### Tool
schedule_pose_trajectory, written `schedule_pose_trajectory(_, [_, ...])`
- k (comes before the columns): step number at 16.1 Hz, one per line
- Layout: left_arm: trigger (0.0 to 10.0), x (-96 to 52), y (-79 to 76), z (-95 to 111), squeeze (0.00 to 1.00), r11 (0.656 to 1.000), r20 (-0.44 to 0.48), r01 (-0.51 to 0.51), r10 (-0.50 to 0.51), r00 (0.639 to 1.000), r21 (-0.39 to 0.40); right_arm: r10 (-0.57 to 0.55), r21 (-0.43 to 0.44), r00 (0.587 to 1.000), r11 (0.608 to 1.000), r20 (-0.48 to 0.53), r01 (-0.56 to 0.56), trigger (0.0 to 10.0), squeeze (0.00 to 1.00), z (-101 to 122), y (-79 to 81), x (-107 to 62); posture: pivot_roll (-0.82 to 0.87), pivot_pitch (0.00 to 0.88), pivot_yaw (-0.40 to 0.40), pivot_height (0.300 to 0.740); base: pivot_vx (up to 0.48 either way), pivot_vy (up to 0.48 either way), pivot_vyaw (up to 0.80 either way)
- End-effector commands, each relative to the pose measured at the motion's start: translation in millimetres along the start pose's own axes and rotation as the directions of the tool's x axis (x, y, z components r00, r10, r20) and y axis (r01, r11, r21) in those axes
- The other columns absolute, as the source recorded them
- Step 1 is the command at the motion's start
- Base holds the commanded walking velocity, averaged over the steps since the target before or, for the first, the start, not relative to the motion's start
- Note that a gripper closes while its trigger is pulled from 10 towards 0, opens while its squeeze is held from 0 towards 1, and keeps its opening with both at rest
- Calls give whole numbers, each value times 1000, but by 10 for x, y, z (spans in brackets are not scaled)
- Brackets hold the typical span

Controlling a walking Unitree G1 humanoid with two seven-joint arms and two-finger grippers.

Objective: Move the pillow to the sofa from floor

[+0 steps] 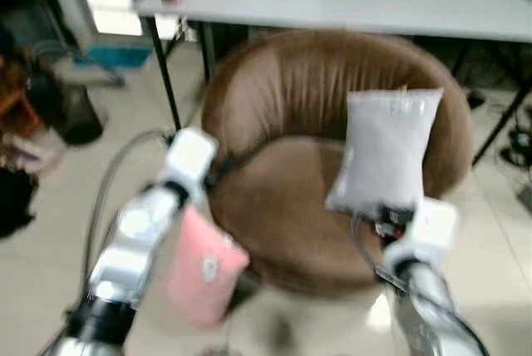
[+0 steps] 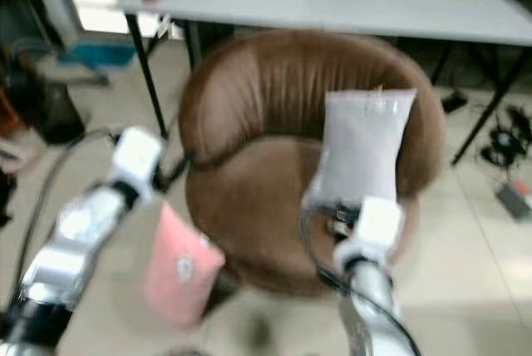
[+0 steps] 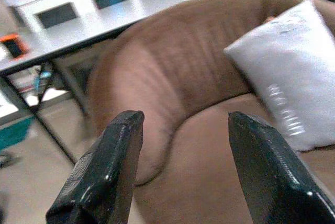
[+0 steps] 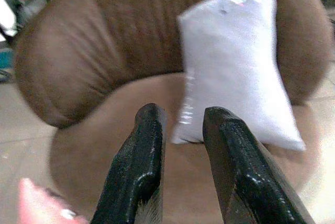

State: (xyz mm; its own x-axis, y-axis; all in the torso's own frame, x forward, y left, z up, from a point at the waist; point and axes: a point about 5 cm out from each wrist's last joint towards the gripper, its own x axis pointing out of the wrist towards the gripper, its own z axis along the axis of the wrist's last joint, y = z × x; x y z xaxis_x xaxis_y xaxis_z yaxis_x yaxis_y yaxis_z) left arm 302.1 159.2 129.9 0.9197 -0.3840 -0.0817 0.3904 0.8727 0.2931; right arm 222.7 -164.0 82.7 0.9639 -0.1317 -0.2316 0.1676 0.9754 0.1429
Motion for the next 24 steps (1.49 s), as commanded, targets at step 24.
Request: schedule_pose_trajectory(24, [10000,75,-108,-25,0,1000,22,8,-8,1000,1,-22,-27,999,999,-45,21,10000,0,-37,-119,-46,30,16,-15,740,0,480,-603])
